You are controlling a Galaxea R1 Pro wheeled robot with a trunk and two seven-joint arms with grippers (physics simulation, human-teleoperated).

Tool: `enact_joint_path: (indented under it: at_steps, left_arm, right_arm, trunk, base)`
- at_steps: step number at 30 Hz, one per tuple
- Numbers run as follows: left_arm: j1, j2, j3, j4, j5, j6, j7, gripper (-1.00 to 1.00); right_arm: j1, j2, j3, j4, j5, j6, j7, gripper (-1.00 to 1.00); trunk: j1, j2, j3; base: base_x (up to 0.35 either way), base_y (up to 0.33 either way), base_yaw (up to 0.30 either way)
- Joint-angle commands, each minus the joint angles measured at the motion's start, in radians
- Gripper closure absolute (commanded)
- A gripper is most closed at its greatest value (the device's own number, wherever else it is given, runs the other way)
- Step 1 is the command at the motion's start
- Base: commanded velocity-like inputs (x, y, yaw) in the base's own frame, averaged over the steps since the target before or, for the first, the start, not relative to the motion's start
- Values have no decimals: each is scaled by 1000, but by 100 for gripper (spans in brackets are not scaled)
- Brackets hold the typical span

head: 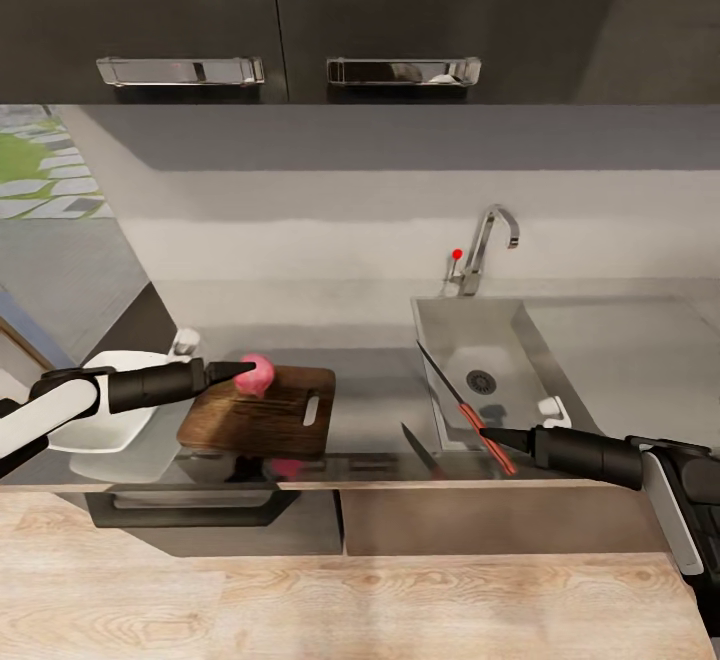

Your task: In the kitchen, take the Vidalia onion out of the sink, dice it on the chopping board with the paring knife, put the diced onion into the bowl on the countertop, then place both the paring knife and the chopping board into the sink.

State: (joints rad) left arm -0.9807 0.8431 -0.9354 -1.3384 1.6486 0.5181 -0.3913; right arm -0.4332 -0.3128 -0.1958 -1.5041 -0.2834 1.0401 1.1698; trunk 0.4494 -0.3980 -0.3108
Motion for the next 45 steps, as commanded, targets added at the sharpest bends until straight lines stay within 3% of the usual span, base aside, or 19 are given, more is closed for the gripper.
enact_joint_path:
  at_steps: [1, 9, 15, 21, 35, 45]
  left_arm:
    - [-3, 1, -4, 11, 10, 6, 5, 100]
    - [-3, -2, -4, 37, 8, 8, 9, 100]
    - [-3, -53, -3, 97, 0, 17, 8, 100]
    - [-3, -79, -1, 135, -5, 61, 8, 100]
    - [-3, -82, -1, 192, -6, 63, 8, 100]
    - [-3, -107, -1, 251, -6, 65, 8, 100]
  right_arm:
    - [-1, 0, -1, 0, 0, 6, 7, 100]
    - [-1, 0, -1, 0, 0, 6, 7, 100]
    - [-1, 0, -1, 0, 0, 6, 7, 100]
    - [-1, 0, -1, -1, 0, 6, 7, 100]
    - [-1, 0, -1, -1, 0, 6, 7, 100]
    - [-1, 0, -1, 1, 0, 6, 7, 100]
  trunk:
    - [1, -2, -2]
    - [1, -2, -2]
    - [1, -2, -2]
    - [1, -2, -2]
    - [1, -2, -2]
    - [1, -2, -2]
  base:
    - [0, 0, 0]
    - [0, 0, 0]
    - [0, 0, 0]
    - [0, 0, 0]
    - [0, 0, 0]
    - [0, 0, 0]
